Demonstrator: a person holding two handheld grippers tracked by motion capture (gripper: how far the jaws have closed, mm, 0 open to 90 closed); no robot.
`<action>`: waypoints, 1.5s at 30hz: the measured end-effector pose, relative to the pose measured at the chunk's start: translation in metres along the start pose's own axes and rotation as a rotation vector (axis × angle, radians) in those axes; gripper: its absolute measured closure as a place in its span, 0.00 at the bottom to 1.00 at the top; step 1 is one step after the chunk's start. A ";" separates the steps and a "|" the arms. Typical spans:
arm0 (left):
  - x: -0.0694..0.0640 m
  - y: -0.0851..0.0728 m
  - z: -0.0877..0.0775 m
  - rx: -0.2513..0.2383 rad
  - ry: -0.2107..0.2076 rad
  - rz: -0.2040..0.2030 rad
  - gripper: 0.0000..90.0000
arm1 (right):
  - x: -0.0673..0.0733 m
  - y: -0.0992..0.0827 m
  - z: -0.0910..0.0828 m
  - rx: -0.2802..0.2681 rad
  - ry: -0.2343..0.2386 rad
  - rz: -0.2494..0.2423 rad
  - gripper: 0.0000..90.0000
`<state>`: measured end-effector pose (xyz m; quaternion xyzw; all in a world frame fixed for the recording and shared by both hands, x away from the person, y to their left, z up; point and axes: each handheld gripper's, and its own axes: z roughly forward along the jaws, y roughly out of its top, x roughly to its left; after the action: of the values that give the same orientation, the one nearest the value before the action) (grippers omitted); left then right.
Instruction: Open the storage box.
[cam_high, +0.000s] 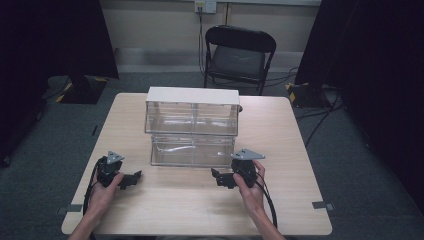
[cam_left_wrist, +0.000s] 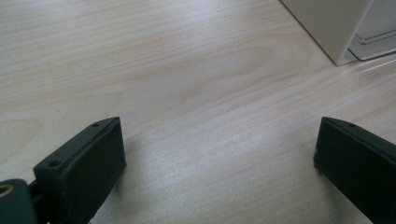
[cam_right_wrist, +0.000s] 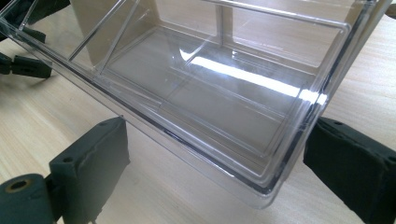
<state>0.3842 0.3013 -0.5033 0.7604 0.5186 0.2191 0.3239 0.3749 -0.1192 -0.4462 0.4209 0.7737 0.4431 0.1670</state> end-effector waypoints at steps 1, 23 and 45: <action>0.000 0.000 0.000 0.000 0.000 0.000 0.02 | 0.000 0.000 0.000 -0.002 0.000 0.001 0.07; 0.000 0.000 0.000 0.000 0.000 0.001 0.02 | 0.000 0.003 -0.005 -0.020 0.010 0.010 0.07; 0.000 0.000 0.000 0.000 0.000 0.001 0.02 | 0.001 0.007 -0.007 -0.029 0.002 0.010 0.06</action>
<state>0.3842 0.3013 -0.5033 0.7606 0.5184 0.2192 0.3236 0.3734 -0.1205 -0.4369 0.4218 0.7654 0.4554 0.1701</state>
